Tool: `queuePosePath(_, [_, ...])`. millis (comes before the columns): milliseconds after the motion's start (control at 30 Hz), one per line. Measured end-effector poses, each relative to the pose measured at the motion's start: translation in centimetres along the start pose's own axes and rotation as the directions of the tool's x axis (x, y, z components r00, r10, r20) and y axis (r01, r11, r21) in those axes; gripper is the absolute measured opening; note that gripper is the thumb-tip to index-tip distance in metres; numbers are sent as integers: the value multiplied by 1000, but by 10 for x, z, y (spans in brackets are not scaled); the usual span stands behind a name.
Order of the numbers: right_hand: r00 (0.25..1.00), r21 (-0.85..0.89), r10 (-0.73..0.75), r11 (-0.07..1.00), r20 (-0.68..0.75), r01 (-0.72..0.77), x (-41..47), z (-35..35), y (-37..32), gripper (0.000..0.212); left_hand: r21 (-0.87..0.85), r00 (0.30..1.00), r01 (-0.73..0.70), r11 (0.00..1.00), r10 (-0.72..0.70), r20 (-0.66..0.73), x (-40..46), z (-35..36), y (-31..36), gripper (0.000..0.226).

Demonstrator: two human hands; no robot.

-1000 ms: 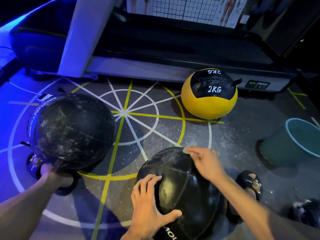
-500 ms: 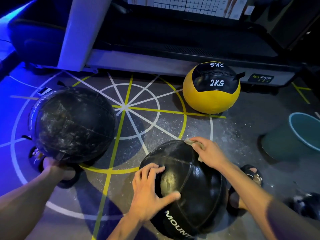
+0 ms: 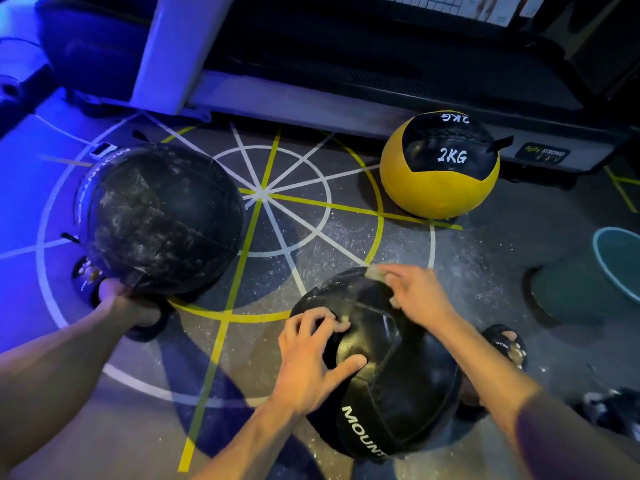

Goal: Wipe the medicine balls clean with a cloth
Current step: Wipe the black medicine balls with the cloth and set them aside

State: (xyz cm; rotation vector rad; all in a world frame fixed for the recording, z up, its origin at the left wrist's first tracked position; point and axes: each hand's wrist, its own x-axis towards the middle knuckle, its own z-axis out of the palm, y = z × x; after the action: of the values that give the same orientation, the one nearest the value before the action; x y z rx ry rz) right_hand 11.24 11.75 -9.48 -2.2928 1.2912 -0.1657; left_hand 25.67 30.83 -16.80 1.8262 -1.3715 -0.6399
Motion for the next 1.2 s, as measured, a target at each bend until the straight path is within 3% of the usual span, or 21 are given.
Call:
queuePosePath(33, [998,29,56,998,-11,-56,3,1,-3,34,9,1000,-5,1000,5,-2,0,2,2,65])
queuePosePath(67, [1000,26,2,1000,9,-2,-1,4,-13,33,14,1000,-12,1000,12,-4,-1,3,2,65])
queuePosePath(133, [952,38,-268,963,150,266,-22,17,-36,35,18,1000,-26,1000,26,-7,-6,3,0,63])
queuePosePath(200, [885,42,-389,919,255,392,-30,18,-40,37,24,999,-27,999,28,-22,-9,3,-3,60])
queuePosePath(233, [906,-27,-355,928,230,371,-22,13,-32,37,19,999,-28,999,29,-22,-11,3,-3,58])
queuePosePath(267, [955,-103,-235,961,180,256,-9,8,-18,38,9,999,-30,1000,30,-17,-12,2,-3,57])
queuePosePath(333, [997,-89,58,995,44,-54,9,0,3,37,19,999,-45,999,45,-18,-13,2,-3,56])
queuePosePath(367, [994,-38,111,993,21,-110,9,1,5,35,26,998,-50,998,51,-22,-15,3,-4,55])
queuePosePath(433, [997,10,-52,999,50,52,-10,9,-13,34,14,997,-64,998,64,-37,-18,3,-8,54])
queuePosePath(533, [939,25,-292,956,180,292,-37,14,-25,38,17,997,-71,997,71,-33,-24,1,-9,54])
queuePosePath(567, [939,6,-287,957,188,291,-31,10,-17,38,19,997,-71,997,72,-23,-24,0,-9,53])
queuePosePath(667, [996,-38,61,998,72,-59,-4,-8,10,35,9,996,-90,996,90,4,-25,2,-4,52])
queuePosePath(700, [994,-30,93,995,49,-92,-5,-6,10,34,6,995,-96,995,96,9,-25,3,-3,52])
queuePosePath(767, [997,-14,-64,998,42,65,-22,4,-10,34,3,995,-102,995,102,6,-25,3,-5,52])
queuePosePath(833, [946,15,-294,955,135,295,-46,15,-30,35,7,995,-97,995,97,3,-26,3,-8,52])
queuePosePath(867, [920,45,-339,941,196,336,-52,16,-33,36,11,995,-98,995,98,5,-27,2,-8,52])
queuePosePath(933, [941,50,-287,958,177,283,-45,7,-24,35,17,995,-103,995,103,15,-28,2,-8,51])
queuePosePath(1000, [998,22,-27,999,63,26,-23,-4,-4,32,14,994,-108,994,108,22,-28,1,-6,50])
queuePosePath(1067, [984,-25,179,984,26,-178,-7,-11,11,31,8,993,-110,994,109,36,-29,0,-5,51])
queuePosePath(1133, [987,44,150,987,63,-153,-10,-8,-2,29,12,993,-113,994,113,31,-29,0,-6,51])
queuePosePath(1200, [983,92,-66,994,174,50,-34,3,-33,32,22,993,-118,993,118,27,-29,2,-6,50])
